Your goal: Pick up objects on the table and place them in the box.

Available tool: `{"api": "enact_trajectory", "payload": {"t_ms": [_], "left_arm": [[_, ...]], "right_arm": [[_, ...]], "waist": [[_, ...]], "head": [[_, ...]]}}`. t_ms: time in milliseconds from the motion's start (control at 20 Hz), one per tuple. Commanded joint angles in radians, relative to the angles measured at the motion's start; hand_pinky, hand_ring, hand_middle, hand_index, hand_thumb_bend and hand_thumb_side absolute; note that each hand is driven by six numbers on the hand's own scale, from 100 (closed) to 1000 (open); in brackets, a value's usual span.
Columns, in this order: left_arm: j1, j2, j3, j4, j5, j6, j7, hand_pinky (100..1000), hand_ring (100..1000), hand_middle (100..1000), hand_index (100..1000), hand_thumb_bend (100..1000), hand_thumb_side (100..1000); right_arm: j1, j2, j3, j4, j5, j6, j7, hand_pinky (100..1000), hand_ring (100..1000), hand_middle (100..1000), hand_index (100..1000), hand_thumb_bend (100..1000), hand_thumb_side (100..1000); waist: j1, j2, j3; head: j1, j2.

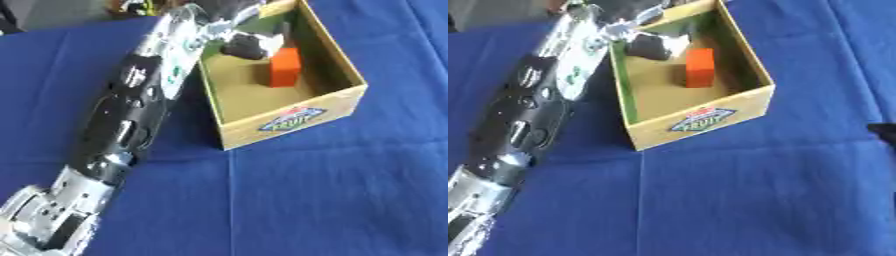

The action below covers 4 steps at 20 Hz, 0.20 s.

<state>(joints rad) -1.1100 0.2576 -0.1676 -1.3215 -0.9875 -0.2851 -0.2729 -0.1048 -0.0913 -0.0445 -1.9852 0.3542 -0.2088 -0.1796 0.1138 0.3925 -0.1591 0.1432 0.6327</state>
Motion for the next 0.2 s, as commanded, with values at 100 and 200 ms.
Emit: {"api": "enact_trajectory", "payload": {"t_ms": [100, 200], "left_arm": [[0.068, 0.076, 0.028, -0.211, 0.214, 0.079, 0.005, 575, 790, 793, 956, 100, 680], [0.135, 0.090, 0.042, -0.306, 0.341, 0.130, 0.022, 517, 745, 762, 932, 100, 711]], "right_arm": [[-0.001, -0.007, -0.013, -0.015, -0.002, -0.005, -0.014, 822, 961, 630, 938, 100, 972], [-0.002, -0.008, -0.019, -0.015, -0.006, -0.008, -0.022, 822, 960, 631, 938, 100, 971]], "waist": [[-0.018, -0.032, 0.015], [-0.022, -0.034, 0.024]], "head": [[-0.013, 0.018], [-0.013, 0.024]]}}
